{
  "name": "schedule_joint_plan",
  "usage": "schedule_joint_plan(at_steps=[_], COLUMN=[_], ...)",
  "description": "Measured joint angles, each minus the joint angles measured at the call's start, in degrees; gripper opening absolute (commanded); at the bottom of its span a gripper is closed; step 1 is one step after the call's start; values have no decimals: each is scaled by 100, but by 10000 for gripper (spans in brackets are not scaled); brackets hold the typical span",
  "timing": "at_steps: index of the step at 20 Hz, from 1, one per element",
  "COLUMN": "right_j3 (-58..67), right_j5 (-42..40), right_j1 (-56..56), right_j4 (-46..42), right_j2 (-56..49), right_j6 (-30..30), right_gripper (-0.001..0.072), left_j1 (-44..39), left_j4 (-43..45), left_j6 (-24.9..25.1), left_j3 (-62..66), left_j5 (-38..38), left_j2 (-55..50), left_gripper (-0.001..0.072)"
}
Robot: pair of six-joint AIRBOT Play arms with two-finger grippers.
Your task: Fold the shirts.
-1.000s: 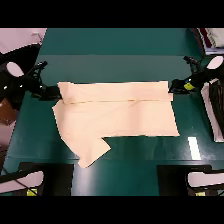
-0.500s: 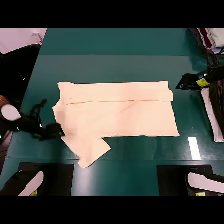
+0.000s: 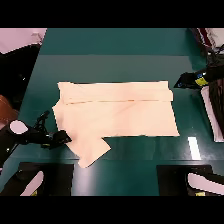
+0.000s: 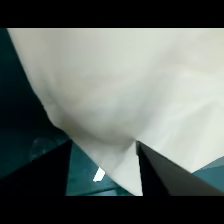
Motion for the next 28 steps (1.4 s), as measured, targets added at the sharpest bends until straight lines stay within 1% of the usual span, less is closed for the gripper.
schedule_joint_plan(at_steps=[1,2,6,8,9,10,11,12,14,18,21,22,23,25,26,27,28], right_j3=[0,0,-66,-407,-695,-1080,-1478,-1904,-2791,-4207,-4695,-4758,-4791,-4767,-4723,-4671,-4621], right_j5=[9,28,236,369,415,439,442,437,330,-28,-251,-341,-472,-820,-966,-1043,-1128], right_j1=[4,4,-68,-251,-396,-588,-791,-1016,-1488,-2153,-2277,-2238,-2173,-1982,-1884,-1788,-1672], right_j4=[2,2,0,-2,-7,-22,-22,-20,-17,168,691,870,977,1115,1119,1113,1056], right_j2=[2,4,24,127,212,330,446,570,800,1045,942,890,835,758,743,758,820], right_j6=[0,-2,-13,-28,-31,-31,-35,-39,-39,-39,-131,-151,-184,-234,-249,-258,-267], right_gripper=[390,389,390,391,418,597,629,620,446,442,438,419,306,118,46,16,15], left_j1=[0,-4,-2,-2,-2,-2,-2,-2,-2,-2,-2,-2,-2,-2,-2,-2,-2], left_j4=[-22,-31,-92,-98,-96,-94,-92,-92,-92,-90,-90,-90,-87,-74,-44,-2,63], left_j6=[-2,-7,57,157,199,236,258,278,302,326,334,337,337,337,339,337,339], left_j3=[-17,-35,-33,74,149,229,317,393,494,579,601,603,605,608,612,616,632], left_j5=[48,68,85,-44,-96,-133,-153,-164,-173,-173,-170,-168,-168,-170,-205,-291,-422], left_j2=[2,2,7,26,66,127,208,291,391,479,498,503,503,507,507,507,518], left_gripper=[301,30,24,24,24,24,24,25,25,25,25,25,25,24,23,22,22])
